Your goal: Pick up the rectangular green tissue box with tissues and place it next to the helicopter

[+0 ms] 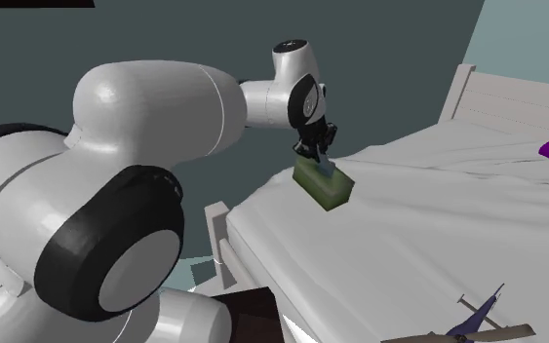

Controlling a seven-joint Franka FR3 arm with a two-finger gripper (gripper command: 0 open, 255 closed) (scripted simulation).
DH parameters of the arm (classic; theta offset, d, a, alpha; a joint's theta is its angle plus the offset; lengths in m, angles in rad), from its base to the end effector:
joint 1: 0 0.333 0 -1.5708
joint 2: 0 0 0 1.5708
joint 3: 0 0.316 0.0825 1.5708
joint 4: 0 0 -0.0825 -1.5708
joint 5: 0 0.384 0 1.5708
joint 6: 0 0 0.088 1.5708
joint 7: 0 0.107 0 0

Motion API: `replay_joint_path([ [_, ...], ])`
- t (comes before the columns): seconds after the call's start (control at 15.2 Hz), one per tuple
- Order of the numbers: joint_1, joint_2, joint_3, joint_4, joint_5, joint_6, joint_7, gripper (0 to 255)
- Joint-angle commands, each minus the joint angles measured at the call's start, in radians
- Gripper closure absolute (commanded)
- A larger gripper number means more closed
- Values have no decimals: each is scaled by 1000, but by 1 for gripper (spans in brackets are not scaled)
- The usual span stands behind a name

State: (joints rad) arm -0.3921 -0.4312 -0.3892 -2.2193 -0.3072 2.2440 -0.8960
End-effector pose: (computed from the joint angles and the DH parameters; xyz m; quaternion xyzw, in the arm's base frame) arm 0.3110 -0.3549 0.5784 0.9672 0.1225 0.1019 0.1977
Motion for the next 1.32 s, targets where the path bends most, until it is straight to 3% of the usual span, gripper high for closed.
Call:
replay_joint_path([
  [0.0,-21,-57,-22,-44,-14,-3,-35,255],
  [0.53,-101,-230,-123,-133,-63,-49,-188,255],
  [0.99,-168,-338,-227,-150,-103,-104,-338,255],
  [1.25,-175,-339,-244,-201,-119,-53,-335,255],
])
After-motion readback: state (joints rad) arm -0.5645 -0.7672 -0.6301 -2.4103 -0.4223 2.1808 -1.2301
